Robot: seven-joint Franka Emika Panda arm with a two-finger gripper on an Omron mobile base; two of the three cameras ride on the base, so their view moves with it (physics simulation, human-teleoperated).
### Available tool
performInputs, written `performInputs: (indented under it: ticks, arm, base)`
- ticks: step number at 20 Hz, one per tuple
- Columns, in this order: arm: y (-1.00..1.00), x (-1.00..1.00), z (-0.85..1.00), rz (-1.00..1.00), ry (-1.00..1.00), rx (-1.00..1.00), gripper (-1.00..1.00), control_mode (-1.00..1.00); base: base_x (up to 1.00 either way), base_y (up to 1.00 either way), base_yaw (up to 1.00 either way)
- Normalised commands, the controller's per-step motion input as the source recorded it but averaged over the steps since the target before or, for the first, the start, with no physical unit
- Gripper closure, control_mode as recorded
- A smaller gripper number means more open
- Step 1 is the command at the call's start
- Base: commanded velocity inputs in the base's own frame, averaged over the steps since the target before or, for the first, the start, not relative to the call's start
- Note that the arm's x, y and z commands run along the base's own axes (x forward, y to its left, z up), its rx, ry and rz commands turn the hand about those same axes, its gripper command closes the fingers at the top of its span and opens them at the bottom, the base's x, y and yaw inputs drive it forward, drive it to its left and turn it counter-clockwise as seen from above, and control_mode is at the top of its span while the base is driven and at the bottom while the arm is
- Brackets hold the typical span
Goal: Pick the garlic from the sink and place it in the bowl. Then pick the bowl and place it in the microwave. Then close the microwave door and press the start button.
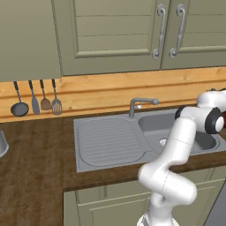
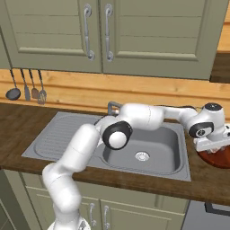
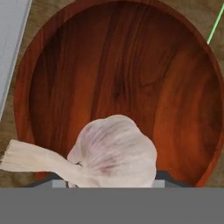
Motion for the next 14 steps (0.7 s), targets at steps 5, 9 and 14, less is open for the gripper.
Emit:
performInputs:
  ticks: [5, 9, 14]
  arm:
    - [0.06, -0.01, 0.07, 0.00, -0.01, 0.00, -1.00, -1.00]
    - [0.30, -0.10, 0.16, 0.03, -0.04, 0.00, -1.00, -1.00]
    - [0.96, -0.42, 0.20, 0.12, -0.01, -0.05, -1.00, -1.00]
  base:
    - [0.00, 0.00, 0.00]
    - [0.00, 0.00, 0.00]
    - [0.00, 0.00, 0.00]
